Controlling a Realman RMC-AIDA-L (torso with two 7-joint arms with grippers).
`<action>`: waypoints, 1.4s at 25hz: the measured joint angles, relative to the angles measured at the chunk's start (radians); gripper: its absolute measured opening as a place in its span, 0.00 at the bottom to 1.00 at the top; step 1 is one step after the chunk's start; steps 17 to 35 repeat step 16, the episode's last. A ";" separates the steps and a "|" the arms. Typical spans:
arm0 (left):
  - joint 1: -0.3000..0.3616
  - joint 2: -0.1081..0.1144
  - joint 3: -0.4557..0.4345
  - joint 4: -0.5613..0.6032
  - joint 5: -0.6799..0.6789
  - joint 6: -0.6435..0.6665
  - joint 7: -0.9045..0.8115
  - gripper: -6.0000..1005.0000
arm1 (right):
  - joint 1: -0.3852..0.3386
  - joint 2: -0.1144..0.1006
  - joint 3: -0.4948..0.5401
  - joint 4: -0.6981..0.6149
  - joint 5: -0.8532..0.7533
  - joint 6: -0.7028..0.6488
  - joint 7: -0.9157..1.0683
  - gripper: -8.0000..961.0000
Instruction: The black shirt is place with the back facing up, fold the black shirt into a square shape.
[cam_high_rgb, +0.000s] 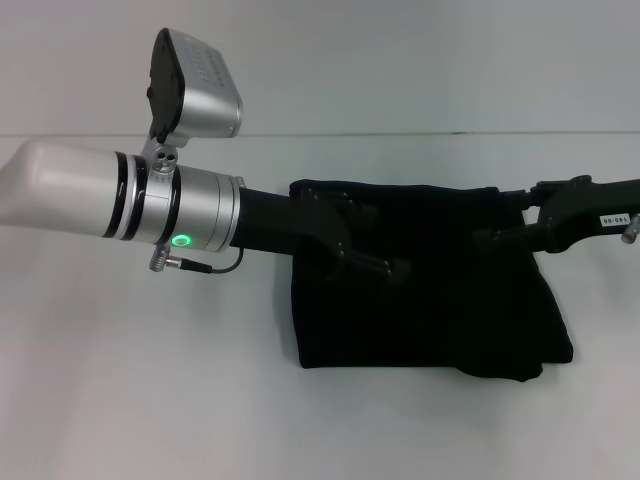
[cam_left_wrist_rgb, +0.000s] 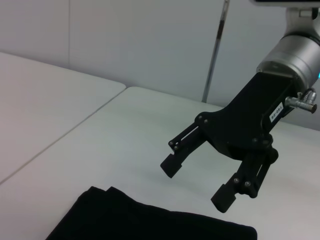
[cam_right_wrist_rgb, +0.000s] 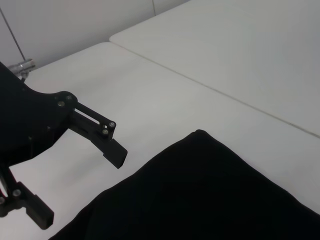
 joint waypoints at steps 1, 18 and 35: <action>0.000 0.000 0.000 0.000 0.000 -0.001 0.000 0.92 | 0.001 0.000 -0.001 0.000 0.000 0.000 0.000 0.96; 0.026 0.002 -0.011 0.010 0.015 0.005 -0.036 0.92 | 0.023 0.006 -0.050 0.006 0.000 0.030 0.000 0.96; 0.026 0.002 -0.011 0.010 0.015 0.005 -0.036 0.92 | 0.023 0.006 -0.050 0.006 0.000 0.030 0.000 0.96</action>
